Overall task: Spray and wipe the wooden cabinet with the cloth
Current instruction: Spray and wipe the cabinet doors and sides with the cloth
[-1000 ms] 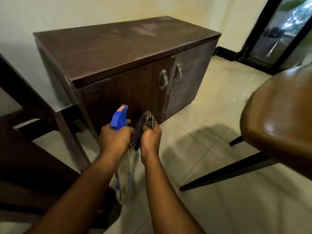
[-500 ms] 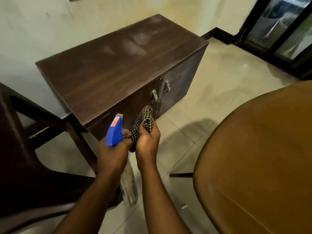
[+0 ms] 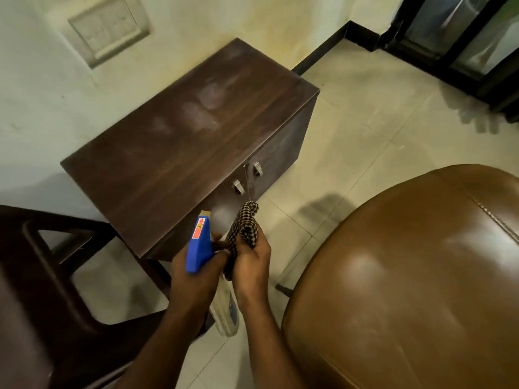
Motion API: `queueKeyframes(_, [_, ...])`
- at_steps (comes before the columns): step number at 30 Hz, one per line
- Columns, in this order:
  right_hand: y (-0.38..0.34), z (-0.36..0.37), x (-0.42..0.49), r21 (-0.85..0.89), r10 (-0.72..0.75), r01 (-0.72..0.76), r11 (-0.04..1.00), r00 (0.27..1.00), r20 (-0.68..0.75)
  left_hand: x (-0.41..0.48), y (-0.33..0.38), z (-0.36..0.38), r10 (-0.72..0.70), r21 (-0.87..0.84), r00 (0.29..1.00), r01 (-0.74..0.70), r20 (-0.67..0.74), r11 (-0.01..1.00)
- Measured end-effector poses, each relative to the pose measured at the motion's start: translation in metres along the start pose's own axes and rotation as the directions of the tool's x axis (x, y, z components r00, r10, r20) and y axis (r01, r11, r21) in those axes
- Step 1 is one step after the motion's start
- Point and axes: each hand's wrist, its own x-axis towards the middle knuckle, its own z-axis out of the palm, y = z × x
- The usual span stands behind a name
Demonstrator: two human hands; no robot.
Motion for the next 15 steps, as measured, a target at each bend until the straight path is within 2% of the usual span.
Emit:
queueKeyframes(4, [-0.021, -0.006, 0.006, -0.002, 0.042, -0.042, 0.999, 0.999, -0.013, 0.006, 0.012, 0.004, 0.033, 0.101, 0.997, -0.040, 0.075, 0.994])
queueKeyframes(6, [-0.029, -0.006, 0.009, -0.011, 0.050, -0.050, 0.999, 0.999, -0.011, 0.012, 0.017, 0.006, 0.000, 0.089, 0.997, -0.006, 0.077, 0.996])
queueKeyframes(11, [-0.044, 0.003, 0.023, -0.015, 0.086, -0.087, 0.996, 0.996, -0.028, 0.036, 0.027, 0.013, -0.096, 0.057, 0.978, 0.087, 0.188, 0.995])
queueKeyframes(15, [-0.058, 0.009, 0.041, 0.036, 0.109, -0.107, 0.994, 0.991, -0.083, 0.051, 0.035, 0.026, -0.120, 0.010, 0.978, 0.120, 0.171, 0.993])
